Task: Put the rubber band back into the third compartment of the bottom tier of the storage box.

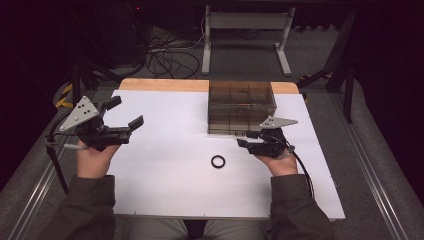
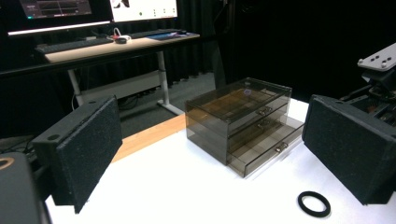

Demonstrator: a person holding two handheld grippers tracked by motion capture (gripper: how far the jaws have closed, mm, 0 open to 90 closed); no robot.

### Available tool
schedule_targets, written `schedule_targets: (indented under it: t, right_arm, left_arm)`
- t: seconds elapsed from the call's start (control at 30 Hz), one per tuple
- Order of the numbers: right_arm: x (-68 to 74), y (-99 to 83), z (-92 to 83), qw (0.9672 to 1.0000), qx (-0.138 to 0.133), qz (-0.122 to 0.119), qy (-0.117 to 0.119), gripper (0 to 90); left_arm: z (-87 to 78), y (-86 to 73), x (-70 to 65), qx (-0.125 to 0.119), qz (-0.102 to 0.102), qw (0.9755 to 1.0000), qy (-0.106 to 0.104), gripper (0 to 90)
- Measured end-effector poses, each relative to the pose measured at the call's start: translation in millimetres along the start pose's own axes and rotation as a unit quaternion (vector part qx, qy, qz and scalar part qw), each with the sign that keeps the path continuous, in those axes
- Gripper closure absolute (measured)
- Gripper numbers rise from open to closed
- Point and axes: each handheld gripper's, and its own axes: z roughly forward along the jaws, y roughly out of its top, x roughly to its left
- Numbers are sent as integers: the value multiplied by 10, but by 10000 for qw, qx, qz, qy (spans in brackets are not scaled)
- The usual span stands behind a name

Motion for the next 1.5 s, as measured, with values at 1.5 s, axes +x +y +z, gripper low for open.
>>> schedule_targets:
  t: [1.5]
  right_arm:
    - [154, -233, 634, 9952, 874, -138, 417, 642]
  left_arm:
    - [55, -26, 6, 59, 39, 10000, -14, 63]
